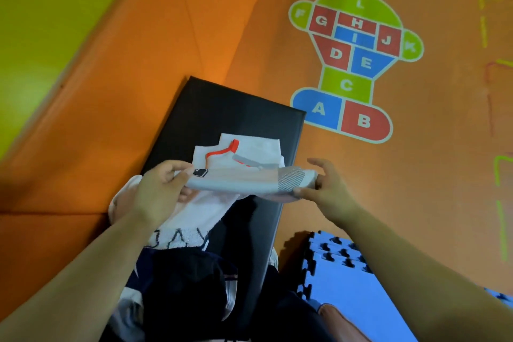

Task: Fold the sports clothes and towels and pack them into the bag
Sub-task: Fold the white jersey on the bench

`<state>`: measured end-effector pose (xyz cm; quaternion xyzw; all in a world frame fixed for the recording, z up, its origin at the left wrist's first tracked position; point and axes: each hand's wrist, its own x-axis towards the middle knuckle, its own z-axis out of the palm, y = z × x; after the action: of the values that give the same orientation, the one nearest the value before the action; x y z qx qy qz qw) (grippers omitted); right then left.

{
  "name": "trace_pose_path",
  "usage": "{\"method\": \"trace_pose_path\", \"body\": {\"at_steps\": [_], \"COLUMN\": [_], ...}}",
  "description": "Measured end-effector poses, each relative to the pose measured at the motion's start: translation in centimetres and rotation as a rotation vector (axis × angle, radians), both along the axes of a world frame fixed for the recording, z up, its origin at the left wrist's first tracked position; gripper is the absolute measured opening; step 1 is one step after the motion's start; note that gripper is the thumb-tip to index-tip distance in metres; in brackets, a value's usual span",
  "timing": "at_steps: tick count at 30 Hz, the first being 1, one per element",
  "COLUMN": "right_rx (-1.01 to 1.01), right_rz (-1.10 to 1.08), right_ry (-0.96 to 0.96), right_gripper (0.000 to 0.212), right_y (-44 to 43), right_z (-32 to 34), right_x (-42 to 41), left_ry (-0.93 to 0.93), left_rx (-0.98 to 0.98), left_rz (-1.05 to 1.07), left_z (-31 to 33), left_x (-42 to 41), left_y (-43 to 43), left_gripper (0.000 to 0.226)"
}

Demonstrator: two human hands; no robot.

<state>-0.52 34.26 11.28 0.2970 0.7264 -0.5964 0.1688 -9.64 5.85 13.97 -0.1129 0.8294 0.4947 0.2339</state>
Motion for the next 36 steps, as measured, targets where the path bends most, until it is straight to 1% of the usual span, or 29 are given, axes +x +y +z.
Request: {"method": "trace_pose_path", "body": {"at_steps": [3, 7, 11, 15, 19, 21, 24, 25, 26, 27, 29, 32, 34, 36], "right_rx": [0.094, 0.195, 0.202, 0.270, 0.341, 0.305, 0.315, 0.346, 0.381, 0.424, 0.503, 0.621, 0.711, 0.783], "right_rz": [0.024, 0.003, -0.011, 0.018, 0.103, 0.170, 0.316, 0.350, 0.374, 0.386, 0.413, 0.464, 0.479, 0.479], "right_ry": [0.026, 0.086, 0.182, 0.253, 0.256, 0.226, 0.110, 0.071, 0.036, 0.001, -0.043, -0.030, -0.044, -0.035], "right_gripper": [0.069, 0.057, 0.033, 0.007, 0.014, 0.009, 0.044, 0.049, 0.049, 0.044, 0.030, 0.019, 0.022, 0.030], "right_y": [0.3, 0.5, 0.3, -0.2, -0.4, -0.2, 0.3, 0.3, 0.2, 0.1, 0.0, 0.3, 0.9, 1.8], "right_z": [2.9, 6.8, 10.0, 12.4, 14.0, 14.3, 14.3, 14.1, 14.0, 13.8, 13.6, 13.4, 13.2, 12.6], "right_x": [0.0, 0.1, 0.6, 1.4, 2.7, 3.3, 3.5, 3.2, 2.9, 2.4, 1.0, -2.0, -4.4, -7.0], "left_ry": [0.047, 0.112, 0.134, 0.134, 0.148, 0.166, 0.196, 0.198, 0.200, 0.203, 0.234, 0.329, 0.361, 0.458], "left_rx": [-0.005, 0.032, 0.063, 0.018, -0.088, -0.131, -0.223, -0.246, -0.269, -0.292, -0.332, -0.402, -0.460, -0.538], "left_rz": [-0.040, -0.063, -0.057, -0.166, -0.318, -0.362, -0.426, -0.435, -0.440, -0.445, -0.462, -0.520, -0.542, -0.576], "left_z": [2.9, 6.3, 8.9, 11.2, 12.6, 12.9, 12.5, 12.1, 11.8, 11.5, 10.9, 10.3, 10.0, 10.2], "left_x": [0.0, 0.6, 1.0, 1.2, 1.8, 2.0, 2.0, 1.9, 1.7, 1.5, 0.8, -1.1, -2.9, -5.1], "left_y": [-0.5, -0.5, -0.9, -1.6, -2.1, -2.1, -2.0, -1.9, -1.7, -1.5, -0.8, 0.5, 1.4, 2.2], "left_gripper": [0.012, 0.013, 0.014, 0.010, 0.027, 0.033, 0.038, 0.038, 0.036, 0.034, 0.025, 0.009, 0.007, 0.012]}}
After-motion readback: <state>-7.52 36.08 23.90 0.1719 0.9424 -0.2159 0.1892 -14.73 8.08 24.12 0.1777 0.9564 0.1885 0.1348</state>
